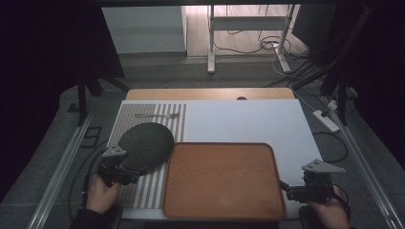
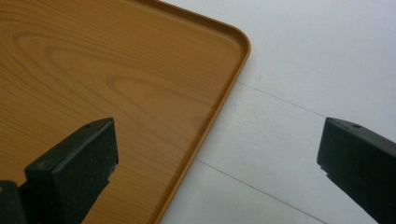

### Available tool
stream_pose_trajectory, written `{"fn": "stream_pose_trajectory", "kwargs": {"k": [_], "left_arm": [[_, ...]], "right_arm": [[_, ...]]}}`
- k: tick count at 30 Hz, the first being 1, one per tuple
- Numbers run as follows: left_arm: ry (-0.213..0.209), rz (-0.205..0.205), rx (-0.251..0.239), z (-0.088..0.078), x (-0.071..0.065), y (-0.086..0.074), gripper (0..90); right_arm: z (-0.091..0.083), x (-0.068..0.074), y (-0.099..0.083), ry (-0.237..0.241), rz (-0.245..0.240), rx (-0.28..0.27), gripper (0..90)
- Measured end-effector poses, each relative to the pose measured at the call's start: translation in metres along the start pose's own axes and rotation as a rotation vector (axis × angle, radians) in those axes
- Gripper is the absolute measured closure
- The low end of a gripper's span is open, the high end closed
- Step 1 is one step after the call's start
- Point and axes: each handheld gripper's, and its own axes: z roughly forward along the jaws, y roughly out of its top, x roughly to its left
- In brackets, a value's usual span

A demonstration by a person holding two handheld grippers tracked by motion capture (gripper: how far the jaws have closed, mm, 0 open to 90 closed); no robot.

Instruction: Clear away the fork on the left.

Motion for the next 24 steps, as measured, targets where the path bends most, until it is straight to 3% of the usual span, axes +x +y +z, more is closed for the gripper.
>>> {"fn": "stream_pose_trajectory", "kwargs": {"k": [14,24], "left_arm": [[-0.043,-0.020,-0.006,0.018,0.017,0.017,0.0],[-0.036,-0.009,0.008,0.033,0.027,0.032,0.0]], "right_arm": [[0.000,0.000,0.000,0.000,-0.004,0.005,0.0],[0.001,0.000,0.000,0.002,-0.003,0.009,0.0]]}}
